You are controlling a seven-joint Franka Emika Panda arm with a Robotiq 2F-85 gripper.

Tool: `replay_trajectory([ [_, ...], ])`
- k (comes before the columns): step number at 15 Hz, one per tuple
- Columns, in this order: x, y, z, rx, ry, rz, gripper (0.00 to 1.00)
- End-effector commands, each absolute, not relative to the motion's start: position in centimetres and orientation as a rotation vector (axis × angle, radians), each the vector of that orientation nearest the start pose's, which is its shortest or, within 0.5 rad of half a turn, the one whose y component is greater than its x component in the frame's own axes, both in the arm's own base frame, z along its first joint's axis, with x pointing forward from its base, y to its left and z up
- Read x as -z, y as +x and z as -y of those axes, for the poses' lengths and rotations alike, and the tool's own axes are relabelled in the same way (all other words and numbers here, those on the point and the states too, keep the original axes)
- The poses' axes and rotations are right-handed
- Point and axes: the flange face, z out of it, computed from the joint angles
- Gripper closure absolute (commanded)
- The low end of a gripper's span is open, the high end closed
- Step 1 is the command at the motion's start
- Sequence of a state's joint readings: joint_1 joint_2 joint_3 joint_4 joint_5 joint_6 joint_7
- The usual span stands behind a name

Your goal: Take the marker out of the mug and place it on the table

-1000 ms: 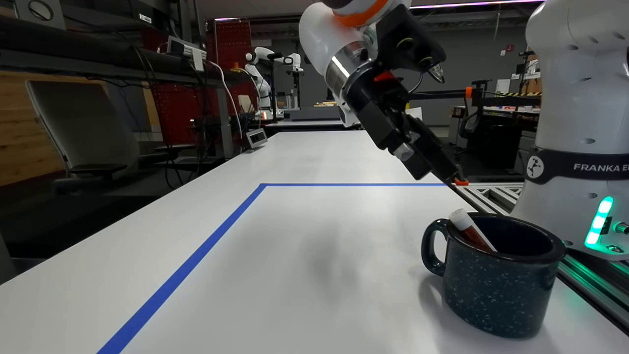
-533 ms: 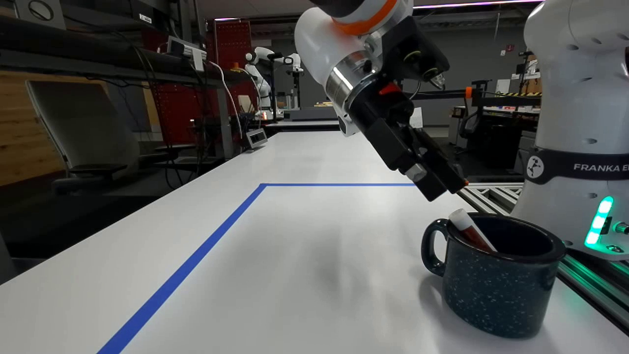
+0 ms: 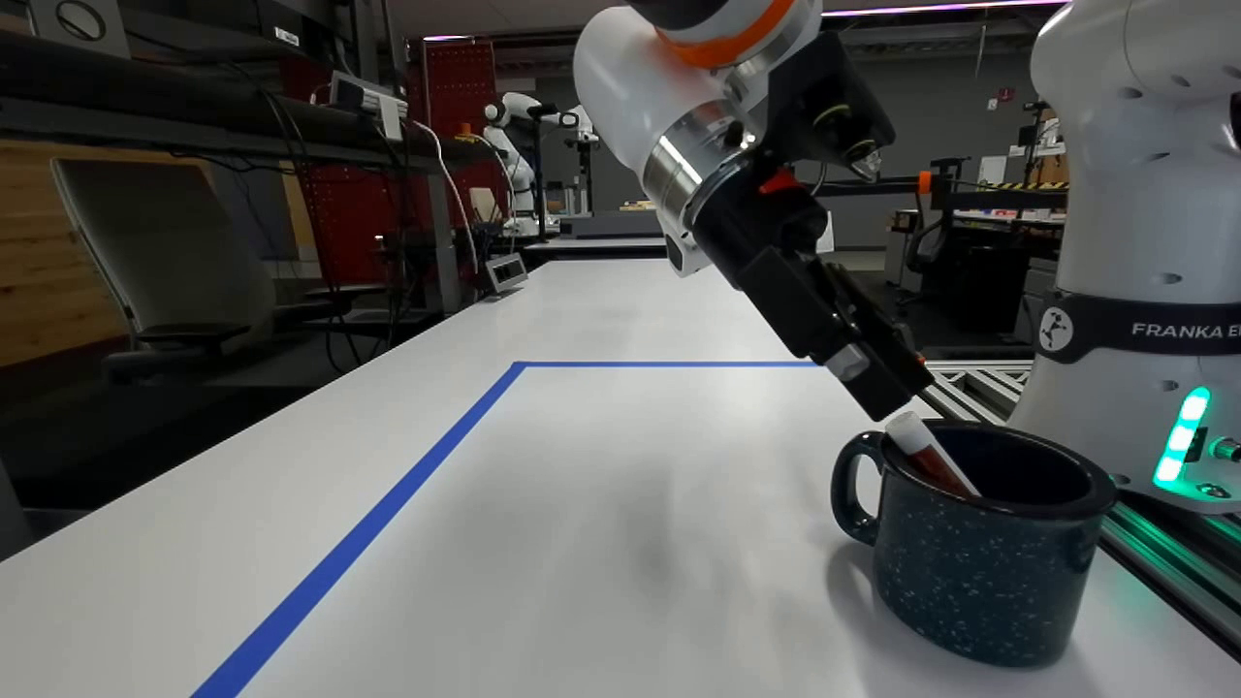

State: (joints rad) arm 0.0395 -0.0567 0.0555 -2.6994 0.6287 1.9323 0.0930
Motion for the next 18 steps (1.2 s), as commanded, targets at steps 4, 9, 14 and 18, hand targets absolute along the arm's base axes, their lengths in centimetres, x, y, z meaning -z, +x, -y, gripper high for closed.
replay_trajectory([
  [4, -22.55, 32.70, -7.77, -0.966, -2.501, -0.573, 0.42],
  [9, -22.47, 32.78, -7.69, -0.966, -2.501, -0.569, 0.37],
  [14, -22.30, 32.56, -7.77, -0.971, -2.501, -0.566, 0.75],
  [18, -22.03, 32.34, -7.73, -0.986, -2.498, -0.557, 0.68],
])
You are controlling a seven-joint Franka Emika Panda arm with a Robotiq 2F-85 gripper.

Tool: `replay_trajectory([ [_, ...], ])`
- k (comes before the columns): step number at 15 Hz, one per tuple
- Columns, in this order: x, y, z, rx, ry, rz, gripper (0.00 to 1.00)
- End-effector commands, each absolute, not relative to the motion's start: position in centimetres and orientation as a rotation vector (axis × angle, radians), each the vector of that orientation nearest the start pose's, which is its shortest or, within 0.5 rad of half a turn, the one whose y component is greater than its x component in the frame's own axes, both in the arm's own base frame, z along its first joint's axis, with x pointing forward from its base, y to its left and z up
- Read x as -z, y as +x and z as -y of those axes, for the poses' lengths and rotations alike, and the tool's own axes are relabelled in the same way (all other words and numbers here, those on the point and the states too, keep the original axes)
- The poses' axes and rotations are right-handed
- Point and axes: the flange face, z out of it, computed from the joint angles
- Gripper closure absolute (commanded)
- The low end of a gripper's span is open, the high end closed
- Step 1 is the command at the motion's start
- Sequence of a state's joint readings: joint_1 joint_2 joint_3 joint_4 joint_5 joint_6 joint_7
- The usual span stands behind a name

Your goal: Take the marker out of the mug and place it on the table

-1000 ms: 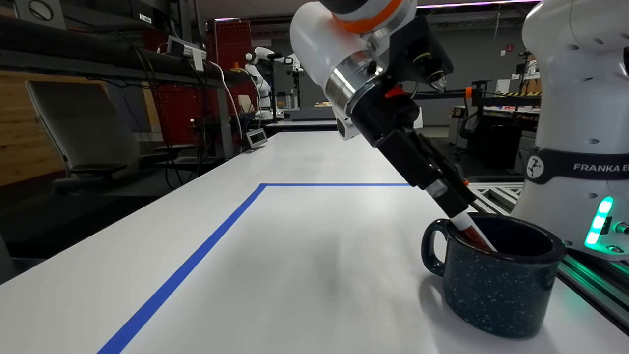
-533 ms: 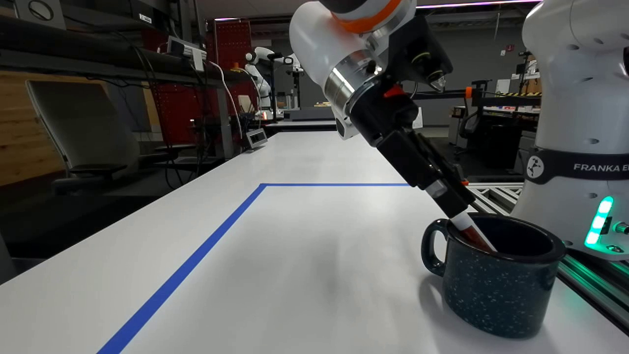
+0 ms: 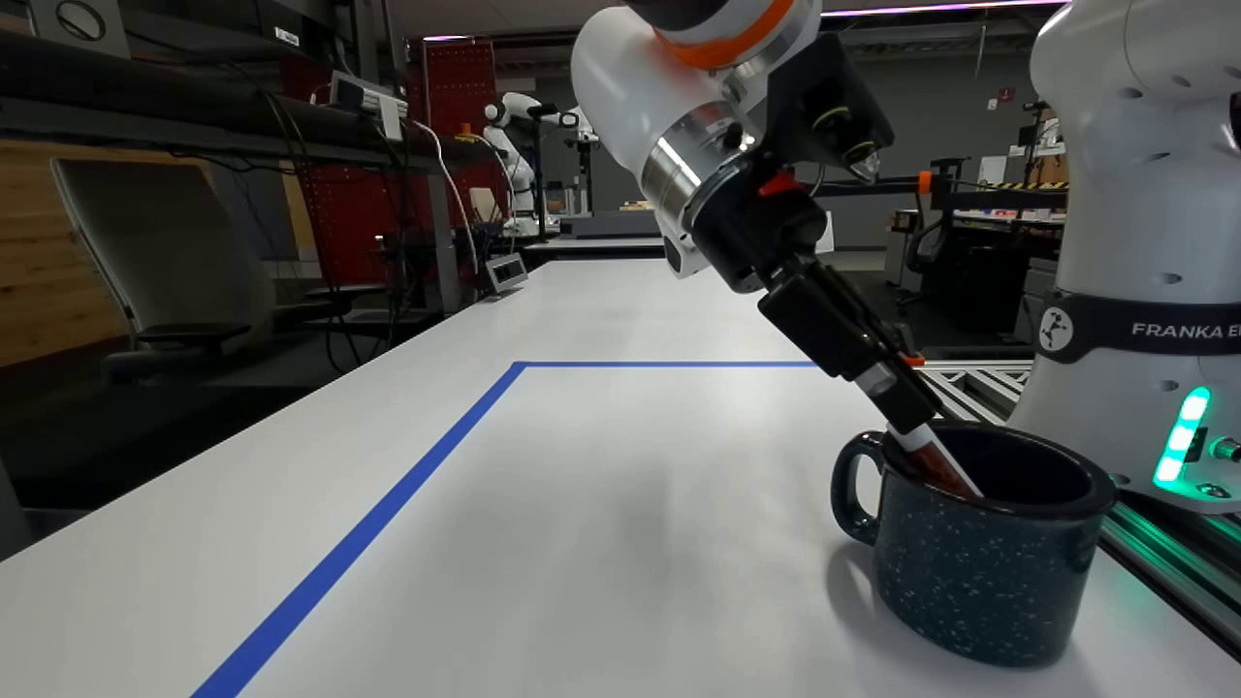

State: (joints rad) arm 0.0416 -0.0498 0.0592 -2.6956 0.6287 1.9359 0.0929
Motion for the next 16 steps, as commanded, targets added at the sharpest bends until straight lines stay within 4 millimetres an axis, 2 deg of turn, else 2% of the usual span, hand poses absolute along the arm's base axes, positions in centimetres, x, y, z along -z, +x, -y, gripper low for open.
replay_trajectory([
  [1, -21.9, 32.3, -7.7, -0.989, -2.499, -0.556, 0.68],
  [2, -21.9, 32.2, -7.7, -0.991, -2.498, -0.557, 0.77],
  [3, -21.8, 32.1, -7.7, -0.996, -2.497, -0.556, 0.92],
  [5, -22.1, 32.0, -7.7, -1.000, -2.494, -0.554, 1.00],
  [6, -22.5, 31.9, -7.7, -1.000, -2.490, -0.551, 0.95],
  [11, -24.7, 31.7, -7.5, -1.003, -2.478, -0.537, 0.95],
  [16, -28.6, 32.8, -6.1, -1.034, -2.438, -0.566, 0.95],
])
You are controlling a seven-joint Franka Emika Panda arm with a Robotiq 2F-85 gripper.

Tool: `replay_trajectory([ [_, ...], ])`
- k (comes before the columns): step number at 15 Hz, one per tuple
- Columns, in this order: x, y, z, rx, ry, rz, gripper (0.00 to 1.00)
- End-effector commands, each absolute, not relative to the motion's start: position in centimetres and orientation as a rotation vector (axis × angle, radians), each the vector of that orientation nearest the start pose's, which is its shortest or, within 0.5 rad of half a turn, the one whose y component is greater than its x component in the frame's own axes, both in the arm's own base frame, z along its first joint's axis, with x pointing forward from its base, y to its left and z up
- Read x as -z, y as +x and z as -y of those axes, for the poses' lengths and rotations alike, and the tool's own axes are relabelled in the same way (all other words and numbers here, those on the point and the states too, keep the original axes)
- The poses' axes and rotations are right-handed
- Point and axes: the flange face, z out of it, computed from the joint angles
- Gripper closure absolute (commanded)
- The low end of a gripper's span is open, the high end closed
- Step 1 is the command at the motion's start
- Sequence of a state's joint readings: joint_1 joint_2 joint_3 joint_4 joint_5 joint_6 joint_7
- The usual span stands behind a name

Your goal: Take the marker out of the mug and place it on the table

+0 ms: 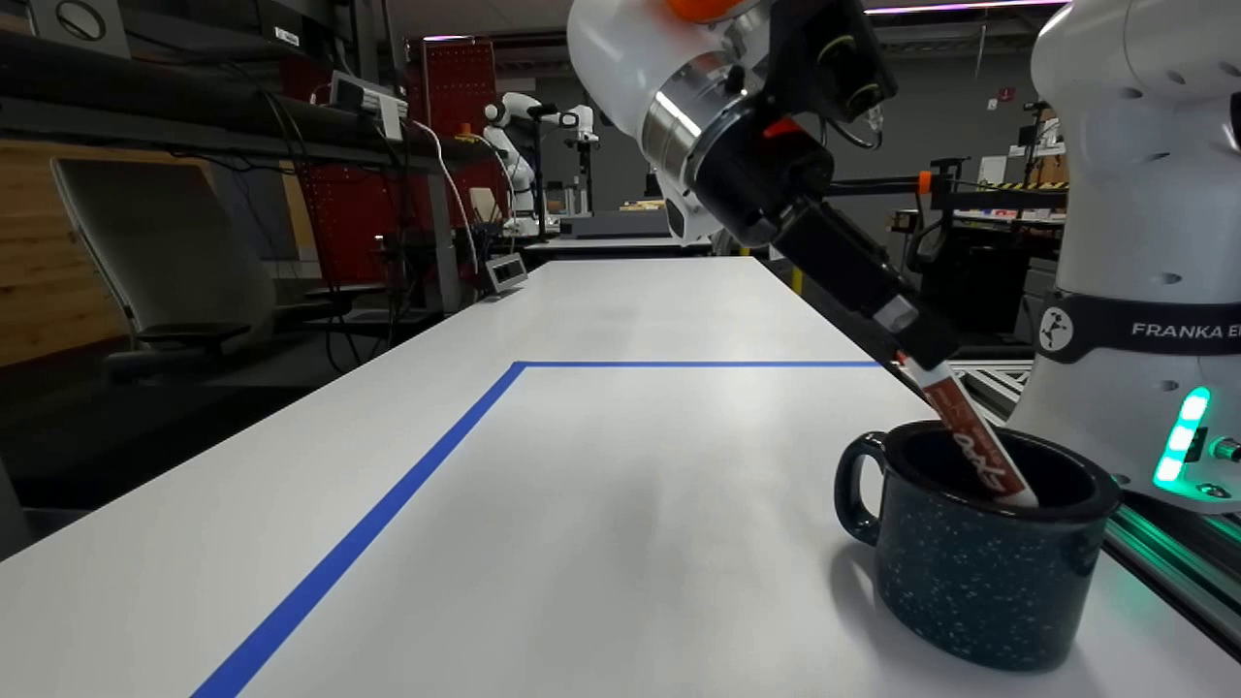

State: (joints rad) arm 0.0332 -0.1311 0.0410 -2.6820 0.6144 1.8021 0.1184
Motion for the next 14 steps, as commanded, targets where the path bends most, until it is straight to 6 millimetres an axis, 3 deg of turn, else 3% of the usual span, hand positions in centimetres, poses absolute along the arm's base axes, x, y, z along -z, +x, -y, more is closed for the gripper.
replay_trajectory([
  [1, -29.4, 33.3, -5.5, -1.045, -2.415, -0.574, 0.95],
  [4, -31.1, 35.7, -2.3, -1.030, -2.287, -0.629, 0.95],
  [7, -31.2, 38.1, 1.7, -0.946, -2.156, -0.733, 0.95],
  [10, -29.7, 39.6, 4.8, -0.825, -2.065, -0.846, 0.95],
  [14, -25.6, 40.3, 6.8, -0.752, -1.915, -0.929, 0.95],
])
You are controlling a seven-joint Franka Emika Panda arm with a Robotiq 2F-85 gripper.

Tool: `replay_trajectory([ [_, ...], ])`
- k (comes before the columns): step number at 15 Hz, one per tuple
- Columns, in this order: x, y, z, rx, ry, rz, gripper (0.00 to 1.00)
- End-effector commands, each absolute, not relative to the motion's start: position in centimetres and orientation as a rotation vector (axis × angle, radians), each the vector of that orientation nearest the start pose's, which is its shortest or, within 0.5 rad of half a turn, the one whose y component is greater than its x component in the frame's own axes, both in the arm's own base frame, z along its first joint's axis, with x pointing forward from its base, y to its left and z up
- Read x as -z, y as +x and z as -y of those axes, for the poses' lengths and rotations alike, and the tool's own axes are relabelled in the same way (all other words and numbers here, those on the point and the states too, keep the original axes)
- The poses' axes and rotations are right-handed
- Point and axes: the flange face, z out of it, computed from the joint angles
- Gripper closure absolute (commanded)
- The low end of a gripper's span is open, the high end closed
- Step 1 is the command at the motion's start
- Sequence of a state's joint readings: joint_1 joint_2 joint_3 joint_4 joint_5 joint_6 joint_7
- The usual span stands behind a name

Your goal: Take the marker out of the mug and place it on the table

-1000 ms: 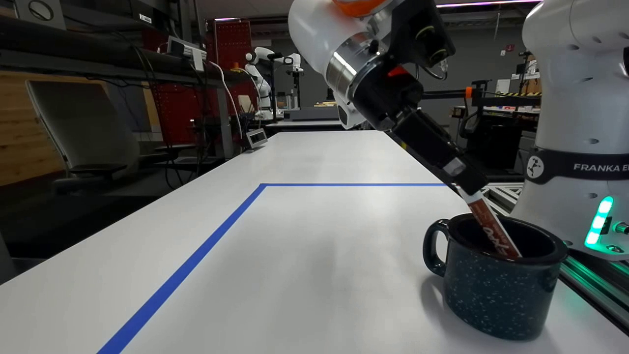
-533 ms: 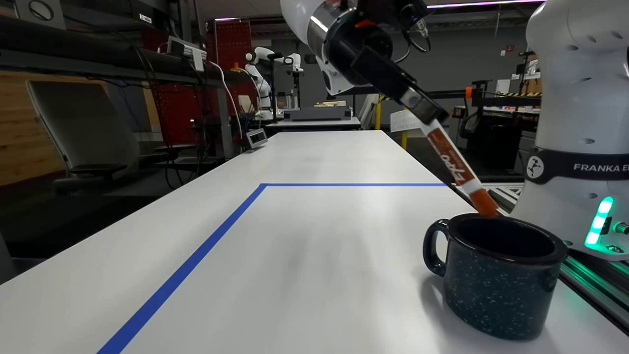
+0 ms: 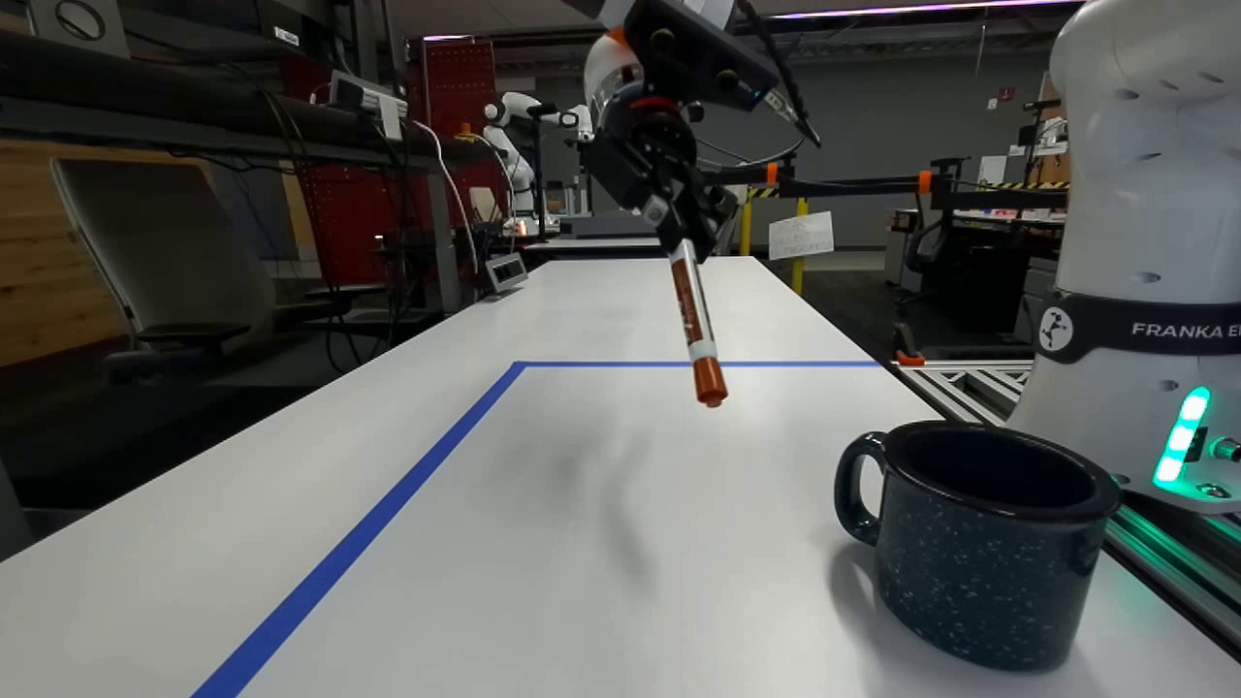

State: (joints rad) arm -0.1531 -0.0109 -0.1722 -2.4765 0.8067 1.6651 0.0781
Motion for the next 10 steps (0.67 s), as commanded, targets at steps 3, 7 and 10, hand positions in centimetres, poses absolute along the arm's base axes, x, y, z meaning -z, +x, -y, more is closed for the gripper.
replay_trajectory([
  [3, -22.0, 40.7, 7.3, -0.743, -1.830, -0.968, 0.95],
  [7, -17.4, 41.3, 7.9, -0.755, -1.813, -1.001, 0.95],
  [10, -14.7, 42.0, 8.3, -0.754, -1.859, -1.028, 0.95],
])
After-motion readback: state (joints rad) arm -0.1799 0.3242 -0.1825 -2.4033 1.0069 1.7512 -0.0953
